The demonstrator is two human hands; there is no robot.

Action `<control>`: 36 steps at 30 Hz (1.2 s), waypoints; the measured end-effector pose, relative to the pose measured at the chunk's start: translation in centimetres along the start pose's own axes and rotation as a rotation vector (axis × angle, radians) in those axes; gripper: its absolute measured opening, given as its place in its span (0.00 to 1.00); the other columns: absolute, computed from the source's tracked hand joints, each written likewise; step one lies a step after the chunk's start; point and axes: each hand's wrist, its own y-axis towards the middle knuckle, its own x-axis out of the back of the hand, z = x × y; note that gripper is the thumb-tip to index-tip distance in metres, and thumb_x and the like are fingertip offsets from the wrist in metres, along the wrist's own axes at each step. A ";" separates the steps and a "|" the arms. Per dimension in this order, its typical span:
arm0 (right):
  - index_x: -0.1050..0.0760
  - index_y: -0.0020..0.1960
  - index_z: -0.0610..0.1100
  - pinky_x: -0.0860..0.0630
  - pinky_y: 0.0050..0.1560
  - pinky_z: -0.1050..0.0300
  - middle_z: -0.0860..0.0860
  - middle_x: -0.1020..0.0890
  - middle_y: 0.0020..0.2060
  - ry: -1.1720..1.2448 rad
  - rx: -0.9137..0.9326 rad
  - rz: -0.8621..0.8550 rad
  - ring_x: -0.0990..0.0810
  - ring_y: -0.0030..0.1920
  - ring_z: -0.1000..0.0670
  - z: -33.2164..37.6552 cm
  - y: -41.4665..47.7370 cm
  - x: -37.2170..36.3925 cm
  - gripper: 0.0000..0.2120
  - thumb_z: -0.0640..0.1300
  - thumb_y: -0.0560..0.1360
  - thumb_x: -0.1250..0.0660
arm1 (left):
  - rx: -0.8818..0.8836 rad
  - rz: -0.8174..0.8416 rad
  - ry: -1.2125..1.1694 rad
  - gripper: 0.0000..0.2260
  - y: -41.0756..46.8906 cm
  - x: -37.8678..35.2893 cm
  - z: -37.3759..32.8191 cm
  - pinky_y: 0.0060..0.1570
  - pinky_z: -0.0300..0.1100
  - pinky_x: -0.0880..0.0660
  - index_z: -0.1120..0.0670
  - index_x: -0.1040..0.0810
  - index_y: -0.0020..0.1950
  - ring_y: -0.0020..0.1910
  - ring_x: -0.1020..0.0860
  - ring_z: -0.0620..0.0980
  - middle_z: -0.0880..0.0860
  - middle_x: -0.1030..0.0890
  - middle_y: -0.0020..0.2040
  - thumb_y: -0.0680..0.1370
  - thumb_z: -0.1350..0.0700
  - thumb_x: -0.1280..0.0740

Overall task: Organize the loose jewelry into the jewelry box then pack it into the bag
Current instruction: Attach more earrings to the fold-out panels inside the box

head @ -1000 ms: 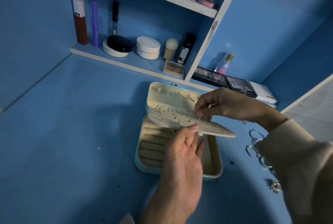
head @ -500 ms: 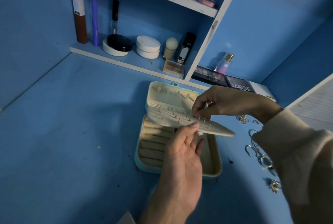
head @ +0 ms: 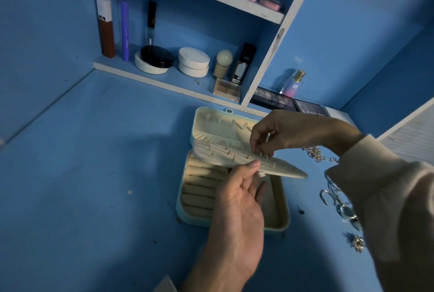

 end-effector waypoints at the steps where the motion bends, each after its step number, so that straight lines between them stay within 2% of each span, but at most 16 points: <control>1: 0.20 0.41 0.46 0.22 0.45 0.61 0.48 0.17 0.37 -0.001 -0.003 0.000 0.19 0.36 0.51 0.1 0.1 0.0 0.08 0.34 0.73 0.33 | 0.002 0.001 -0.004 0.28 0.0 0.0 0.0 0.61 0.45 0.32 0.53 0.20 0.57 0.53 0.21 0.48 0.52 0.18 0.55 0.57 0.54 0.26; 4: 0.20 0.41 0.46 0.22 0.43 0.62 0.51 0.17 0.35 0.006 -0.012 0.009 0.20 0.34 0.54 0.2 0.2 0.0 0.08 0.35 0.72 0.33 | 0.008 0.003 -0.015 0.28 0.0 0.0 -0.1 0.62 0.45 0.32 0.54 0.20 0.58 0.54 0.21 0.48 0.53 0.18 0.56 0.58 0.54 0.26; 8: 0.20 0.39 0.49 0.25 0.41 0.64 0.58 0.19 0.31 0.037 -0.023 0.029 0.23 0.32 0.58 0.0 0.3 -0.1 0.10 0.35 0.73 0.33 | 0.020 0.004 -0.012 0.23 0.0 0.0 -0.2 0.62 0.45 0.33 0.53 0.20 0.56 0.55 0.21 0.48 0.53 0.18 0.56 0.60 0.57 0.27; 11: 0.20 0.41 0.47 0.25 0.41 0.64 0.58 0.20 0.31 0.098 -0.010 0.003 0.23 0.32 0.59 -0.6 -0.1 -0.5 0.10 0.34 0.74 0.34 | 0.025 -0.010 -0.003 0.21 0.0 -0.1 -0.1 0.62 0.45 0.33 0.53 0.21 0.56 0.56 0.22 0.48 0.52 0.18 0.57 0.63 0.56 0.30; 14: 0.20 0.46 0.44 0.25 0.44 0.64 0.52 0.18 0.37 0.185 0.035 -0.091 0.21 0.38 0.55 -1.8 -1.2 -1.2 0.08 0.33 0.74 0.34 | 0.025 -0.005 -0.011 0.28 -0.2 -0.4 -0.3 0.64 0.45 0.34 0.53 0.22 0.60 0.60 0.22 0.48 0.51 0.18 0.58 0.60 0.55 0.27; 17: 0.24 0.52 0.41 0.24 0.51 0.56 0.44 0.18 0.45 0.329 0.077 -0.169 0.20 0.47 0.48 -3.3 -2.9 -1.6 0.13 0.30 0.71 0.37 | 0.038 -0.012 -0.015 0.29 -0.2 -0.4 -0.3 0.66 0.46 0.35 0.54 0.21 0.58 0.61 0.23 0.47 0.51 0.18 0.57 0.56 0.55 0.26; 19: 0.26 0.56 0.42 0.26 0.56 0.52 0.46 0.18 0.50 0.351 0.090 -0.170 0.21 0.54 0.49 -4.2 -4.1 -2.1 0.17 0.32 0.68 0.38 | 0.068 -0.057 -0.011 0.24 0.0 -0.5 -0.3 0.68 0.48 0.36 0.55 0.20 0.56 0.63 0.25 0.49 0.52 0.18 0.57 0.60 0.59 0.26; 21: 0.25 0.56 0.43 0.26 0.59 0.52 0.49 0.19 0.52 0.341 0.096 -0.203 0.22 0.57 0.51 -4.9 -5.0 -2.9 0.16 0.35 0.68 0.35 | 0.089 -0.104 -0.019 0.21 0.0 -0.8 -0.3 0.69 0.48 0.37 0.56 0.20 0.56 0.65 0.28 0.50 0.53 0.20 0.60 0.62 0.60 0.27; 23: 0.24 0.55 0.42 0.25 0.59 0.51 0.48 0.20 0.51 0.372 0.118 -0.273 0.22 0.56 0.50 -5.3 -5.4 -3.8 0.14 0.38 0.69 0.31 | 0.084 -0.129 -0.007 0.20 -0.1 -1.3 -0.5 0.70 0.49 0.37 0.55 0.20 0.55 0.66 0.29 0.50 0.53 0.22 0.62 0.64 0.55 0.32; 27: 0.22 0.50 0.39 0.24 0.55 0.53 0.43 0.18 0.48 0.512 0.154 -0.394 0.20 0.52 0.45 -5.5 -5.5 -4.9 0.08 0.35 0.70 0.31 | 0.077 -0.131 0.039 0.24 0.0 -1.6 -0.8 0.68 0.50 0.35 0.54 0.22 0.61 0.65 0.27 0.49 0.54 0.22 0.63 0.65 0.53 0.33; 29: 0.22 0.48 0.39 0.25 0.54 0.56 0.44 0.18 0.46 0.540 0.153 -0.440 0.20 0.49 0.48 -5.4 -5.5 -5.1 0.06 0.36 0.71 0.31 | 0.076 -0.126 0.060 0.28 0.1 -1.4 -0.9 0.68 0.50 0.35 0.54 0.23 0.64 0.64 0.26 0.49 0.54 0.22 0.63 0.64 0.51 0.31; 31: 0.22 0.47 0.39 0.26 0.53 0.56 0.46 0.18 0.43 0.550 0.147 -0.482 0.21 0.46 0.51 -5.3 -5.3 -5.2 0.03 0.35 0.73 0.31 | 0.094 -0.089 0.066 0.35 0.0 -1.4 -1.1 0.66 0.50 0.33 0.54 0.25 0.66 0.64 0.26 0.49 0.54 0.22 0.63 0.60 0.50 0.23; 33: 0.23 0.47 0.38 0.26 0.55 0.55 0.46 0.18 0.43 0.563 0.137 -0.513 0.21 0.47 0.48 -5.1 -5.1 -5.3 0.03 0.34 0.74 0.32 | 0.115 -0.089 0.060 0.40 0.0 -1.4 -1.3 0.64 0.50 0.31 0.56 0.27 0.68 0.64 0.26 0.49 0.54 0.22 0.63 0.58 0.49 0.21; 36: 0.22 0.52 0.40 0.25 0.56 0.52 0.45 0.16 0.47 0.615 0.117 -0.564 0.19 0.49 0.44 -5.1 -4.7 -5.5 0.08 0.34 0.74 0.33 | 0.136 -0.128 0.087 0.33 0.1 -1.5 -1.4 0.64 0.49 0.30 0.58 0.28 0.67 0.63 0.25 0.51 0.57 0.23 0.63 0.63 0.49 0.29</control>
